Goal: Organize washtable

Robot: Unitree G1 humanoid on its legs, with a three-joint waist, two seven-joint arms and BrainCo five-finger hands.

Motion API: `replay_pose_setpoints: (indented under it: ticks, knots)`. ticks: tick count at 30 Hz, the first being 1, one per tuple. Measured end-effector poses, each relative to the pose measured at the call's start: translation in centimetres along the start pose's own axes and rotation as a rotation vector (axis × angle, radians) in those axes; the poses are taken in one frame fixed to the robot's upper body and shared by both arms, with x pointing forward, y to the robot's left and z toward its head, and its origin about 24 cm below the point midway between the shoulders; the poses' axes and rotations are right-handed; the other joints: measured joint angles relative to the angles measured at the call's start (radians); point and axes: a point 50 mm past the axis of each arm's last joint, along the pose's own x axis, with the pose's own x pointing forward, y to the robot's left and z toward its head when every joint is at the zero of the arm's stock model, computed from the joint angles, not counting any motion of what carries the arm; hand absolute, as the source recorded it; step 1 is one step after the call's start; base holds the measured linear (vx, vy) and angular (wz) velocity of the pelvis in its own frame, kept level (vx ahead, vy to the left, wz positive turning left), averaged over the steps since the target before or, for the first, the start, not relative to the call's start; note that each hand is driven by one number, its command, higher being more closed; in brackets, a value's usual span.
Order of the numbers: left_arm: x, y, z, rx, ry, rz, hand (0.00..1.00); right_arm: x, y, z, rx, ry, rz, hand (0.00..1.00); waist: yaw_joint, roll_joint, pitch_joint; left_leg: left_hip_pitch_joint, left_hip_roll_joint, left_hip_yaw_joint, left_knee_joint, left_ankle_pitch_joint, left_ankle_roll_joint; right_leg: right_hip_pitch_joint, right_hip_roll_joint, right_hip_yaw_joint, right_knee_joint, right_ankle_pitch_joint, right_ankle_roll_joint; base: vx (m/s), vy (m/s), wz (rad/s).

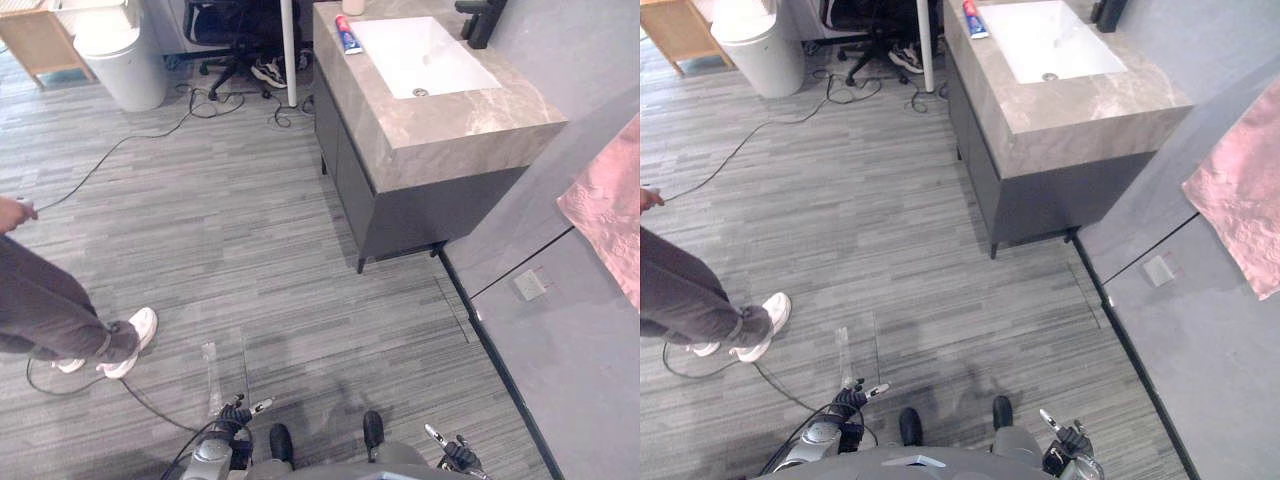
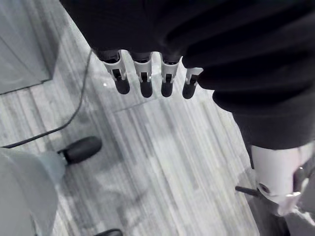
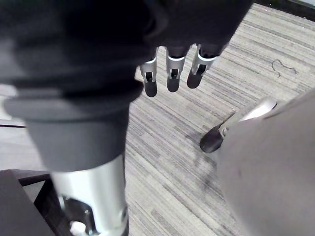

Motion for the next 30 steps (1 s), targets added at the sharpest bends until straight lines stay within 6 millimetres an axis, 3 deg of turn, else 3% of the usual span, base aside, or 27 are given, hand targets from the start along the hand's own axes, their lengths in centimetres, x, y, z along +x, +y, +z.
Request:
replay_pose_setpoints:
  ticks: [4, 10, 13, 14, 16, 18, 19, 20, 21, 22, 24, 25, 27, 28, 30]
  knots:
    - [0.4, 0.1, 1.1, 0.007, -0.028, 0.000, 0.00, 0.1, 1.0, 0.4, -0.011, -0.011, 0.034, 0.00, 0.001, -0.018, -0.010, 0.004, -0.006, 0.028, 0.011, -0.007, 0.016, 0.003, -0.002, 0.030, -0.029, 0.026, 0.016, 0.22, -0.006, -0.20]
    - [0.3, 0.1, 1.0, -0.003, -0.028, 0.002, 0.00, 0.2, 1.6, 0.7, -0.053, -0.011, 0.066, 0.00, 0.002, -0.017, -0.010, 0.029, -0.006, 0.037, 0.011, -0.014, 0.019, 0.018, 0.000, 0.033, -0.032, 0.051, 0.007, 0.10, 0.011, -0.10]
    - [0.3, -0.1, 0.7, -0.034, -0.018, 0.002, 0.00, 0.3, 1.6, 0.9, -0.053, -0.013, 0.073, 0.00, 0.006, -0.009, -0.005, 0.026, -0.008, 0.034, 0.011, -0.040, 0.039, 0.013, -0.005, 0.029, -0.027, 0.055, 0.007, 0.03, 0.080, 0.00]
    - [0.2, -0.3, 0.7, -0.045, -0.018, -0.003, 0.00, 0.4, 1.5, 1.4, -0.049, -0.024, 0.069, 0.00, 0.009, 0.005, 0.005, 0.022, -0.009, 0.032, 0.011, -0.058, 0.049, -0.005, -0.007, 0.027, 0.000, 0.054, 0.007, -0.02, 0.138, -0.06]
    - [0.2, -1.2, 0.7, -0.066, -0.017, -0.020, 0.00, 0.6, 1.0, 2.3, -0.024, -0.048, 0.052, 0.00, 0.013, 0.038, 0.029, 0.015, -0.018, 0.012, 0.011, -0.091, 0.072, -0.065, -0.012, 0.025, 0.132, 0.025, -0.010, -0.05, 0.179, 0.09]
    - [0.1, -2.1, 0.9, -0.078, -0.023, -0.042, 0.00, 0.7, 0.0, 2.8, 0.016, -0.061, 0.018, 0.00, -0.001, 0.077, 0.059, 0.016, -0.033, -0.044, 0.036, -0.114, 0.095, -0.161, -0.022, 0.035, 0.396, -0.007, -0.017, -0.13, 0.214, 0.66]
    - [0.1, -2.0, 0.8, -0.079, -0.029, -0.038, 0.00, 0.7, -0.5, 2.9, 0.054, -0.069, -0.001, 0.00, -0.007, 0.078, 0.076, 0.027, -0.048, -0.074, 0.049, -0.122, 0.106, -0.247, -0.024, 0.068, 0.606, 0.025, -0.072, -0.19, 0.217, 0.87]
    - [0.2, -1.7, 1.0, -0.076, -0.036, -0.031, 0.00, 0.6, -0.9, 2.7, 0.062, -0.069, -0.007, 0.00, -0.013, 0.076, 0.084, 0.044, -0.057, -0.098, 0.047, -0.126, 0.113, -0.290, -0.019, 0.090, 0.711, 0.074, -0.123, -0.17, 0.220, 0.96]
    - [0.0, -1.2, 0.3, -0.073, -0.019, -0.017, 0.00, 0.5, -0.9, 2.7, 0.052, -0.081, 0.000, 0.00, -0.017, 0.084, 0.095, 0.068, -0.056, -0.112, 0.057, -0.127, 0.115, -0.333, -0.008, 0.110, 0.816, 0.077, -0.100, -0.13, 0.096, 0.60]
    - [-0.2, -0.6, -0.5, -0.092, 0.002, 0.006, 0.00, 0.5, -0.5, 2.9, 0.044, -0.090, 0.013, 0.00, -0.019, 0.071, 0.101, 0.073, -0.054, -0.116, 0.078, -0.151, 0.123, -0.380, 0.012, 0.096, 0.877, -0.029, -0.079, -0.12, 0.019, 0.31]
    - [-0.1, -0.2, -0.4, -0.125, 0.005, 0.028, 0.00, 0.5, -0.3, 2.9, 0.051, -0.104, 0.019, 0.00, -0.023, 0.068, 0.111, 0.077, -0.040, -0.116, 0.103, -0.187, 0.121, -0.432, 0.065, 0.042, 0.820, -0.110, -0.057, -0.21, -0.092, -0.02]
    - [0.0, -0.4, 0.2, -0.145, -0.007, 0.027, 0.00, 0.4, -0.5, 2.6, 0.061, -0.096, 0.009, 0.00, -0.029, 0.069, 0.118, 0.092, -0.036, -0.122, 0.104, -0.198, 0.128, -0.438, 0.086, 0.005, 0.720, -0.110, -0.051, -0.31, -0.139, 0.06]
    - [0.5, -0.7, 1.7, -0.165, -0.047, 0.019, 0.00, 0.2, -1.4, 1.4, 0.066, -0.062, -0.019, 0.00, -0.052, 0.061, 0.122, 0.115, -0.044, -0.146, 0.093, -0.231, 0.122, -0.412, 0.114, -0.042, 0.398, -0.066, -0.016, -0.26, -0.129, 0.43]
    - [0.7, -1.2, 2.6, -0.169, -0.070, 0.001, 0.00, -0.1, -2.2, 0.4, 0.092, -0.032, -0.047, 0.00, -0.073, 0.045, 0.127, 0.146, -0.063, -0.180, 0.083, -0.258, 0.120, -0.381, 0.114, -0.040, 0.229, -0.025, -0.019, -0.03, -0.203, 0.90]
    - [0.6, -2.7, 3.2, -0.197, -0.090, -0.043, 0.00, -0.8, -4.4, -1.5, 0.136, 0.022, -0.123, 0.00, -0.093, 0.050, 0.124, 0.213, -0.057, -0.222, 0.083, -0.314, 0.109, -0.371, 0.137, 0.006, 0.247, 0.047, -0.080, 0.28, -0.251, 0.90]
